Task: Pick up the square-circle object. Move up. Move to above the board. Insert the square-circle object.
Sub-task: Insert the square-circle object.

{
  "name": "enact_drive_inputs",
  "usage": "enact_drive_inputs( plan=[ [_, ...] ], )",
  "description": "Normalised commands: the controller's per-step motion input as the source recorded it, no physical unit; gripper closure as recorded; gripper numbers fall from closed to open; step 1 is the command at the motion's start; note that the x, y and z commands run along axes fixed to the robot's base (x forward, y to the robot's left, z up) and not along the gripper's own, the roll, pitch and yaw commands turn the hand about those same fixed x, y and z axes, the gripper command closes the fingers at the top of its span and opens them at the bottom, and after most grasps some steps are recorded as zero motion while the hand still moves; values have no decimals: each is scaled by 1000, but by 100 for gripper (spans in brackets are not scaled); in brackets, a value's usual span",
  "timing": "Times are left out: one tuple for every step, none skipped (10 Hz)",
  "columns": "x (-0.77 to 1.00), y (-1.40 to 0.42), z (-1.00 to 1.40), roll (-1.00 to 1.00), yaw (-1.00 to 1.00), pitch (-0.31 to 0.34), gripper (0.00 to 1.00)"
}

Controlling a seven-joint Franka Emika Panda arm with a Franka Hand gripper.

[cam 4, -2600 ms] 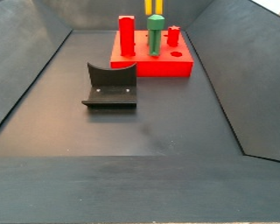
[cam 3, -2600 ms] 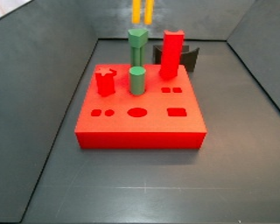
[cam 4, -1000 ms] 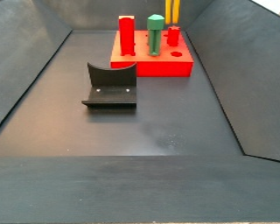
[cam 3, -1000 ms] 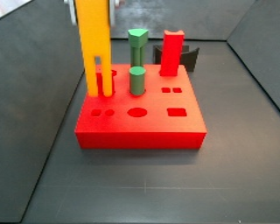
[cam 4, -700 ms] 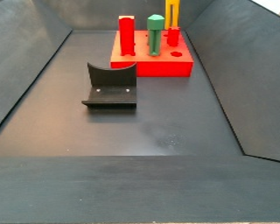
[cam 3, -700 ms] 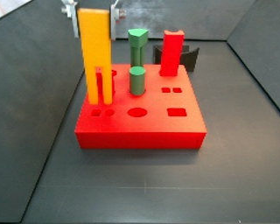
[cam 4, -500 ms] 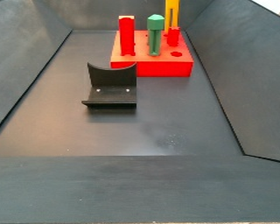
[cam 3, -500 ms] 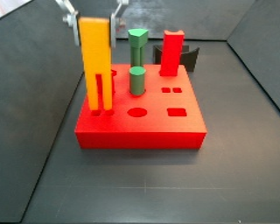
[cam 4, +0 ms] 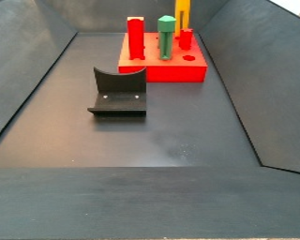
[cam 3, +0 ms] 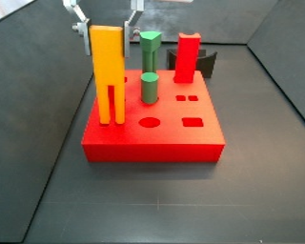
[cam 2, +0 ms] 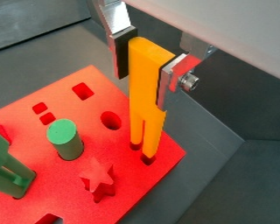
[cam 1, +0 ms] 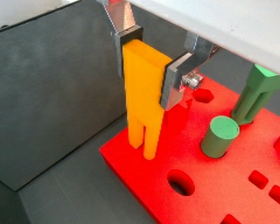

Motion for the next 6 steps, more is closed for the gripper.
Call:
enact_drive_inputs(
  plan=[
    [31, 17, -60, -14, -157, 0, 100],
    [0, 26, -86, 0, -269, 0, 100],
    [0, 40, -83, -6, -249, 0, 100],
    [0, 43, -146, -57, -34, 0, 100],
    [0, 20, -177, -97, 0, -20, 100],
    [0, 26, -151, -111, 0, -6, 100]
  ],
)
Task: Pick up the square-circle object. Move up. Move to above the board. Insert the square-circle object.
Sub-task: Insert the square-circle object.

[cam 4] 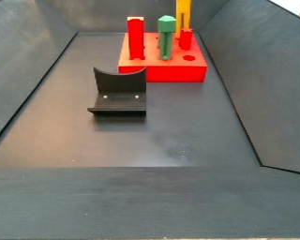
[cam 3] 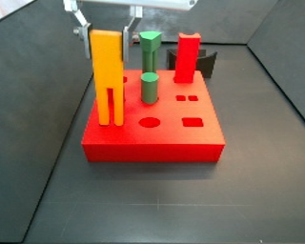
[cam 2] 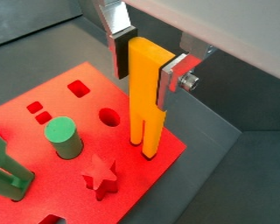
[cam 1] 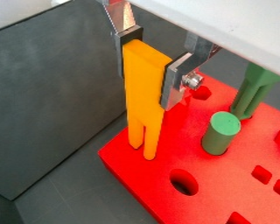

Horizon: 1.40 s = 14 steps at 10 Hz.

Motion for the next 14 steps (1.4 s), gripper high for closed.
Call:
enact_drive_inputs(
  plan=[
    [9, 0, -177, -121, 0, -10, 100],
    [37, 0, -189, -121, 0, -9, 100],
    [23, 0, -194, -79, 0, 0, 100],
    [0, 0, -274, -34, -20, 0, 100],
    [0, 0, -309, -27, -6, 0, 100],
    [-37, 51, -346, -59, 0, -29, 100],
    [-66, 54, -363, -66, 0, -37, 100],
    [-29, 51, -334, -66, 0, -24, 100],
    [0, 6, -300, -59, 0, -9, 100],
    [0, 0, -314, -80, 0, -3, 100],
    [-9, 0, -186, -131, 0, -124, 100],
    [-49, 0, -143, -97, 0, -150, 100],
    [26, 0, 0, 0, 0, 0, 100],
    [0, -40, 0, 0, 0, -229, 100]
  ],
)
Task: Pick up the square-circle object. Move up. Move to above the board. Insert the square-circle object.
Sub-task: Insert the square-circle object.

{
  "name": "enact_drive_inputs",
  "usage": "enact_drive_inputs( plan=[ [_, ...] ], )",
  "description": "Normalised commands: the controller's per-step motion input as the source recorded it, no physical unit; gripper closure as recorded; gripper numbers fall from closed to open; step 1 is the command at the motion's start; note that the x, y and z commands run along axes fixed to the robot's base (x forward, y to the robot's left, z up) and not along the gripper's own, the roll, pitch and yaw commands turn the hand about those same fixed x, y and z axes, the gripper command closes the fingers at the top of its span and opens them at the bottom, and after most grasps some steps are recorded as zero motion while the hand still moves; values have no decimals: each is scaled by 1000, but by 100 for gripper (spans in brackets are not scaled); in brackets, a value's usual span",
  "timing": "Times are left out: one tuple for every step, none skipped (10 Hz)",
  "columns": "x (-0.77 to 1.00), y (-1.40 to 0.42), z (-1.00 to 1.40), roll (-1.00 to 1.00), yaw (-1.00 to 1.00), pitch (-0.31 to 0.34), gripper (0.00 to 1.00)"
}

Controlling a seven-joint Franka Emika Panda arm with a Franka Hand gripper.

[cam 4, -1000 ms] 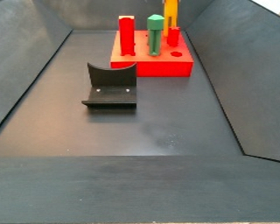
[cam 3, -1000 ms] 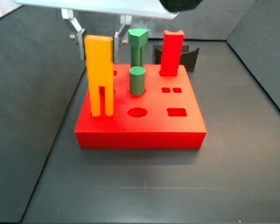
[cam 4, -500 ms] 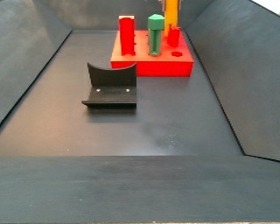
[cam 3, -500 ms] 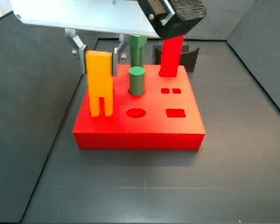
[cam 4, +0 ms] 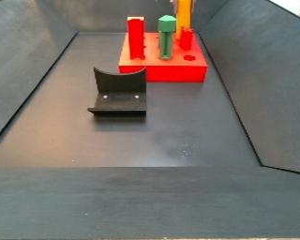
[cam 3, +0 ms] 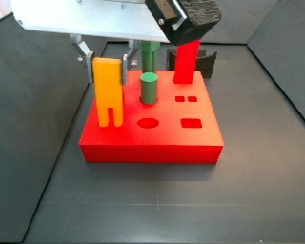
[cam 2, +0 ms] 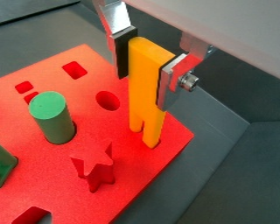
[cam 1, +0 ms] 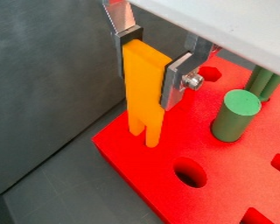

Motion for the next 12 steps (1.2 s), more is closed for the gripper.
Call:
enact_drive_inputs(
  plan=[
    [0, -43, 0, 10, 0, -327, 100],
    [-11, -29, 0, 13, 0, -394, 100],
    [-14, -29, -57, 51, 0, -244, 100],
    [0, -91, -131, 176, 0, -140, 100],
    [149, -171, -169, 406, 34, 70, 100],
    [217, -194, -71, 500, 49, 194, 100],
    [220, -211, -63, 500, 37, 210, 100],
    [140, -26, -209, 239, 0, 124, 100],
    [0, 0, -97, 0, 0, -10, 100],
    [0, 51, -117, -54, 0, -40, 100],
    [0, 66, -151, -69, -17, -100, 100],
    [0, 0, -40, 0, 0, -16, 100]
  ],
)
